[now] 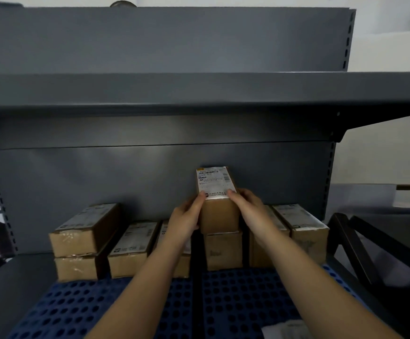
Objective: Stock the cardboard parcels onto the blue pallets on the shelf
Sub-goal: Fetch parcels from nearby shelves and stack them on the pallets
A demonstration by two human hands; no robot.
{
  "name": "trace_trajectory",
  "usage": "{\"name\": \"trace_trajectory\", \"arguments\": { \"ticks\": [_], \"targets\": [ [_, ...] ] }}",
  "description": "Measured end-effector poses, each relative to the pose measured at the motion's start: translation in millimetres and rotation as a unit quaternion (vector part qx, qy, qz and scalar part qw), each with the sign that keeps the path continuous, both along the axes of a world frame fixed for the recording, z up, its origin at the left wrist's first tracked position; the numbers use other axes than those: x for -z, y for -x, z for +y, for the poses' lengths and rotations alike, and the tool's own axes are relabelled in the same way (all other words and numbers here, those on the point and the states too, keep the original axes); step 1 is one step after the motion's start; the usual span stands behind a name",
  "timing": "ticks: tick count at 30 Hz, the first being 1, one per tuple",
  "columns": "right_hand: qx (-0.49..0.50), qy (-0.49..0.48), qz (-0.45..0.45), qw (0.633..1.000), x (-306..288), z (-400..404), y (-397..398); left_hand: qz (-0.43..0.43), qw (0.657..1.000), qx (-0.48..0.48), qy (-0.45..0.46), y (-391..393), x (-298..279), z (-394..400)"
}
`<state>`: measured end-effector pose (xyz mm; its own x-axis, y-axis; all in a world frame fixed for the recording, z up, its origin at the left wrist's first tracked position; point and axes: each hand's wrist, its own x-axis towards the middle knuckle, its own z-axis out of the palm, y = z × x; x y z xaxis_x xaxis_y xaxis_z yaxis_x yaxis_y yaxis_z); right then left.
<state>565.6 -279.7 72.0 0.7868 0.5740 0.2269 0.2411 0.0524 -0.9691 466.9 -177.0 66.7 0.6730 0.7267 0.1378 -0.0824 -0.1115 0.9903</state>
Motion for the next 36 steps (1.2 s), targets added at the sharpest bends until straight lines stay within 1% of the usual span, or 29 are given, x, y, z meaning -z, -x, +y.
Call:
{"name": "trace_trajectory", "arguments": {
  "ticks": [5, 9, 14, 22, 25, 28, 33, 36],
  "targets": [
    [0.01, 0.013, 0.009, 1.0, 5, 6, -14, 0.025, 0.999, -0.014, 0.02, -9, 2, -3],
    [0.019, 0.002, 0.012, 1.0, 4, 9, -18, 0.034, 0.999, 0.0, 0.004, -11, 2, -5],
    [0.039, -0.004, 0.0, 0.999, 4, 10, -22, 0.01, 1.0, 0.015, -0.017, -14, -2, -7],
    [0.053, -0.006, -0.023, 0.998, 7, 7, -21, 0.025, 0.996, 0.003, -0.08, -11, -1, -8],
    [0.073, 0.011, -0.073, 0.995, 6, 5, -17, 0.044, 0.994, 0.005, -0.103, -4, 1, -7],
    [0.087, 0.027, -0.126, 0.988, 4, 7, -10, 0.044, 0.993, 0.005, -0.106, 2, 1, -4],
    [0.121, 0.071, -0.208, 0.968, -2, 3, 5, 0.048, 0.989, 0.025, -0.135, 11, 1, 2],
    [0.139, 0.095, -0.232, 0.958, -5, 2, 14, 0.056, 0.99, 0.045, -0.124, 16, -1, 9]
  ]
}}
